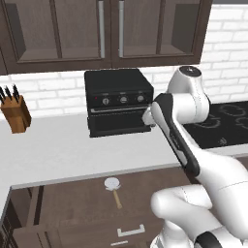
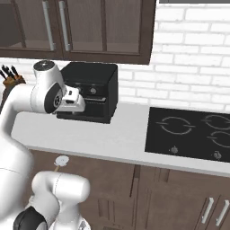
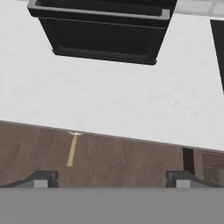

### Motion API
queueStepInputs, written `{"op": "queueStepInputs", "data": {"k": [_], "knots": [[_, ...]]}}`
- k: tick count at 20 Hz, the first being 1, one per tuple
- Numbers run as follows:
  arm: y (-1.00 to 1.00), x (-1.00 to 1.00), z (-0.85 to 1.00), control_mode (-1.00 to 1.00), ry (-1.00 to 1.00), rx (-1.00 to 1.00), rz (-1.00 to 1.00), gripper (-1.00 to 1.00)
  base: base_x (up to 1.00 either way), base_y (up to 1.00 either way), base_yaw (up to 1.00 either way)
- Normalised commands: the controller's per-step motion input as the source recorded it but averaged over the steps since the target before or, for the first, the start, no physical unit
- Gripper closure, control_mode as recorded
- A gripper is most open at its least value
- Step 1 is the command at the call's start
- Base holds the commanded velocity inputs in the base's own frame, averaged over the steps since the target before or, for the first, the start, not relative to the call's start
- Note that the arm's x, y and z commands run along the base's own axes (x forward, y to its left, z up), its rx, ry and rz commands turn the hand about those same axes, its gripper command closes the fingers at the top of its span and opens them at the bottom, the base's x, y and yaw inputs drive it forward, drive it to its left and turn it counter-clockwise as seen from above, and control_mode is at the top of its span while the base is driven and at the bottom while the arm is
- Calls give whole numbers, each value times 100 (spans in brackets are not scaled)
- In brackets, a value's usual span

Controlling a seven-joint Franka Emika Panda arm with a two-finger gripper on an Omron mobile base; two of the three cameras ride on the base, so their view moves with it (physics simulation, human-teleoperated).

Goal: Pick the pizza cutter from the drawer and place it on the counter.

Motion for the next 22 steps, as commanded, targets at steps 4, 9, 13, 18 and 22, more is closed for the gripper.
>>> {"op": "queueStepInputs", "data": {"k": [4,9,13,18,22], "knots": [[38,-25,-33,-100,0,0,0,-100,0,0,0],[53,-13,-17,-100,0,0,0,-100,0,0,0],[63,-9,-26,-100,0,0,0,-100,0,0,0],[57,-2,-30,-100,3,0,0,-100,0,0,0],[47,-2,-25,-100,1,0,0,-100,0,0,0]]}}
